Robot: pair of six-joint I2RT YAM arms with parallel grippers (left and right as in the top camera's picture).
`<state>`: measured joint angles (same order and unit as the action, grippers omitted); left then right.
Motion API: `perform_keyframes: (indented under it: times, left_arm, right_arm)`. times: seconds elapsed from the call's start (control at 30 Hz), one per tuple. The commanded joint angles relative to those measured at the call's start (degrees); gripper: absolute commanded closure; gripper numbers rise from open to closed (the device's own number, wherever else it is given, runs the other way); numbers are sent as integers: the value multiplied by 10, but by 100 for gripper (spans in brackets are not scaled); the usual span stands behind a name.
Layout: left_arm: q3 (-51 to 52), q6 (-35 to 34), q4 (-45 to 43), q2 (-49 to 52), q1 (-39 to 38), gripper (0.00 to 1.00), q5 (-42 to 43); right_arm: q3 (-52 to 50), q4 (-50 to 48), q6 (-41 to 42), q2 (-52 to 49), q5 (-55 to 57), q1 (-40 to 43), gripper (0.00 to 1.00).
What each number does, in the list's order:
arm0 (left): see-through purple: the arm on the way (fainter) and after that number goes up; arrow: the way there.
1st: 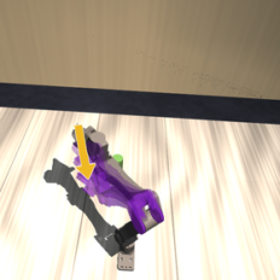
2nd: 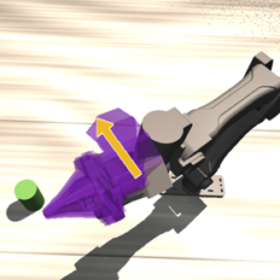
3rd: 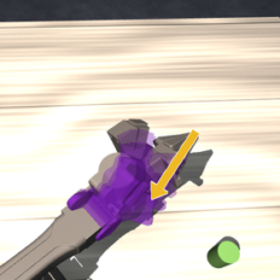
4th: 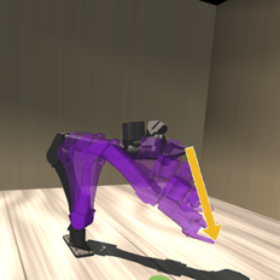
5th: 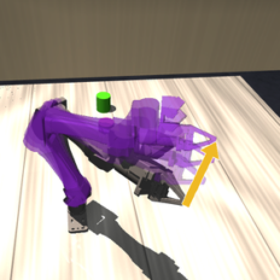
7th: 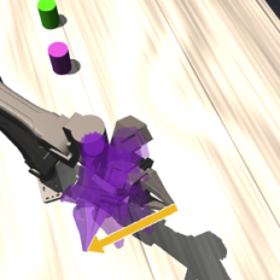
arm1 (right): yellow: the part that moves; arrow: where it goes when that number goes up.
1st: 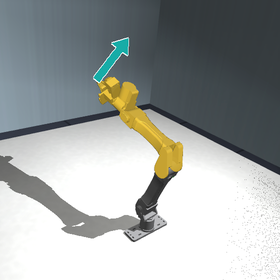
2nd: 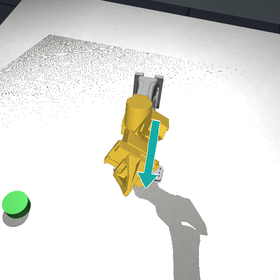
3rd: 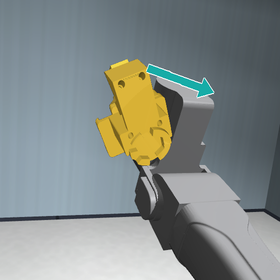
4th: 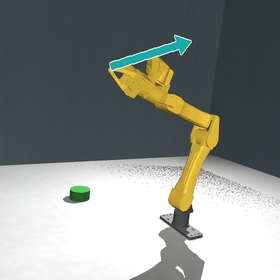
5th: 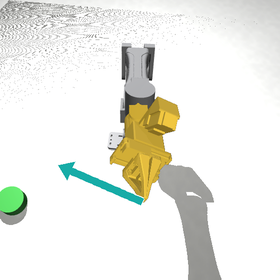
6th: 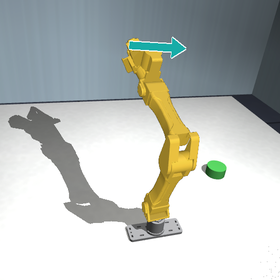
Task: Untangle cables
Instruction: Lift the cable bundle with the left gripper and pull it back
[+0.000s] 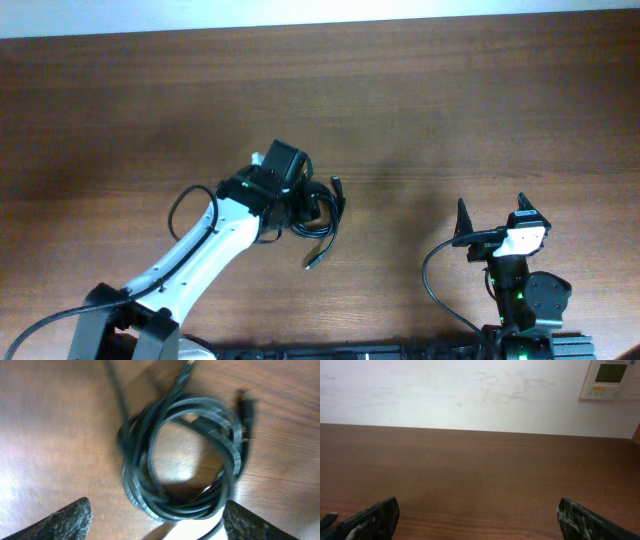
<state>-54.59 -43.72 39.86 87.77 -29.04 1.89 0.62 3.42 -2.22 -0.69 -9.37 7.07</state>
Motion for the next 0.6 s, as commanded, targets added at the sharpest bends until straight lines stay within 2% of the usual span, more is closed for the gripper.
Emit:
perform_keyframes:
  times: [0.0,0.1,0.23,0.3,0.4,0.43,0.5,0.57]
  left_arm:
    - [29,-156,-2,10,-10,22,-12]
    - [37,-180,-7,20,-13,21,-54]
    - [43,-184,-52,51,-14,22,-54]
    - [43,-184,-73,83,-14,25,-48]
    - [43,-184,-82,100,-13,62,-39]
    - [43,-184,-84,99,-13,79,-38]
    - [41,-183,-85,94,-12,99,-44]
    - [41,-159,-83,81,-8,100,-53]
  right_arm:
    - [-3,3,-3,3,-3,-3,1]
    - [-3,3,-3,3,-3,-3,1]
    - [-3,3,-3,3,-3,-3,1]
    - [-3,3,-3,3,-3,-3,1]
    - [-3,3,-3,3,-3,-3,1]
    - [-3,3,-3,3,-3,-3,1]
    - [-3,3,-3,3,-3,-3,1]
    - [-3,3,-3,3,-3,-3,1]
